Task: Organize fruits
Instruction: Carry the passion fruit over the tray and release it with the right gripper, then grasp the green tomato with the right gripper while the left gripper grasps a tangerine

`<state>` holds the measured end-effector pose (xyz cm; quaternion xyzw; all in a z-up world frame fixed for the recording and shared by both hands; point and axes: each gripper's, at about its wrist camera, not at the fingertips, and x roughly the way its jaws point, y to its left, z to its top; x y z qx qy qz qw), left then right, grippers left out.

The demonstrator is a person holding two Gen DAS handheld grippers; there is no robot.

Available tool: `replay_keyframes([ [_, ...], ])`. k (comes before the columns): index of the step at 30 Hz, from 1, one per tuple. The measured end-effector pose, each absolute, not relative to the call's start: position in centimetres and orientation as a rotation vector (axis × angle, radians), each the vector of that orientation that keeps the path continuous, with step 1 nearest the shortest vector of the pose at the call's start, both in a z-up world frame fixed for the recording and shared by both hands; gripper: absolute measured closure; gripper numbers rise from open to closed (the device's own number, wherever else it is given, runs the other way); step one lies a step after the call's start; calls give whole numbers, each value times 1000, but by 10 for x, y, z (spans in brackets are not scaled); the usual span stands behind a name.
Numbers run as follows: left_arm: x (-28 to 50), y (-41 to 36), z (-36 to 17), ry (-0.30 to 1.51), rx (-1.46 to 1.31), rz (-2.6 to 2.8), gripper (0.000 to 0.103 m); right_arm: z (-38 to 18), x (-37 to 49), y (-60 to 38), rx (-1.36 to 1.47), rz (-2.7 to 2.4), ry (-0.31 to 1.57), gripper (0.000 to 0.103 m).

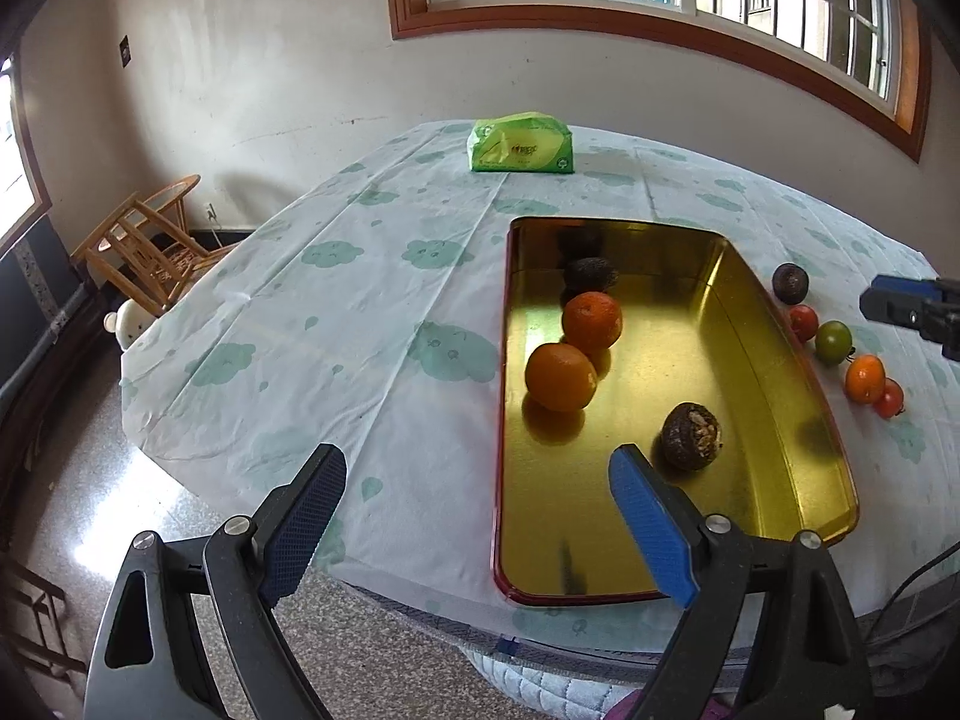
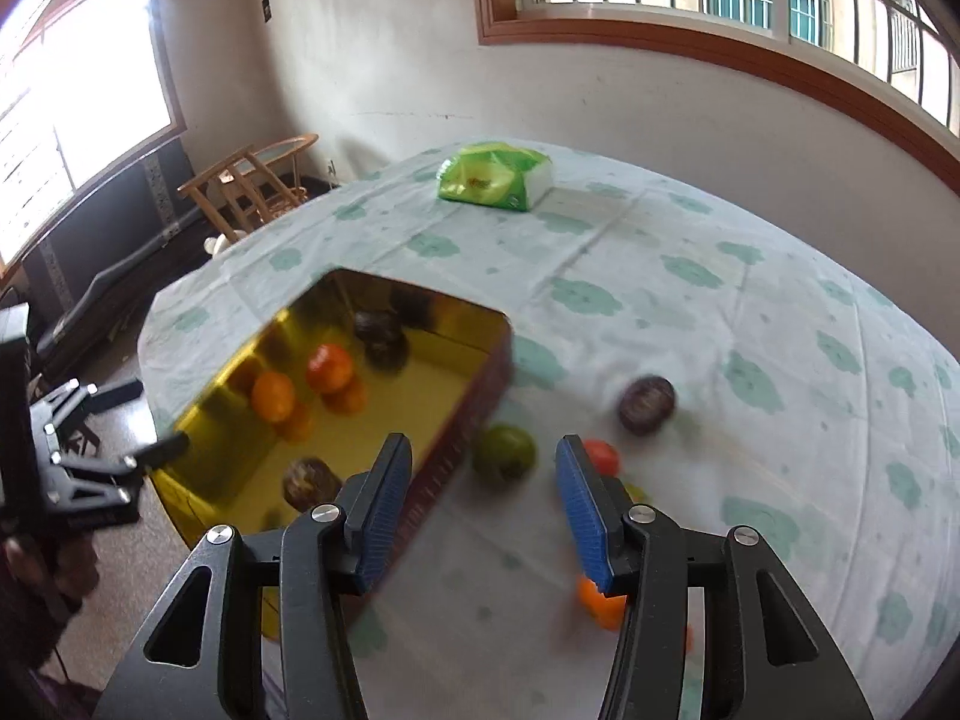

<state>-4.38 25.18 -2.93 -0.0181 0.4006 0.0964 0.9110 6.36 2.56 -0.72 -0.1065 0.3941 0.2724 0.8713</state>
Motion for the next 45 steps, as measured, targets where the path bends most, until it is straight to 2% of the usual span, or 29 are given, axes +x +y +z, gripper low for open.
replay_keyframes([
  [6,-42,223,-18,816,2,126,15,-21,64,-14,-327,529,871,52],
  [21,-33,192,-12,833,87,95,15,-71,120,17,-466,538,1004,52],
  [22,-32,188,-11,833,99,91,15,-74,123,17,-456,550,1016,53],
  [23,-32,184,-10,831,112,83,15,-76,125,17,-448,553,1025,62],
  [25,-31,175,-6,827,138,53,15,-73,128,9,-388,562,1030,66],
  [31,-26,141,11,822,128,-141,15,-40,113,-75,-180,446,888,66],
  [39,19,82,7,938,26,-368,15,-60,80,-213,-57,112,872,66],
  [45,71,61,-13,1061,-117,-330,15,-73,69,-247,-12,108,869,65],
])
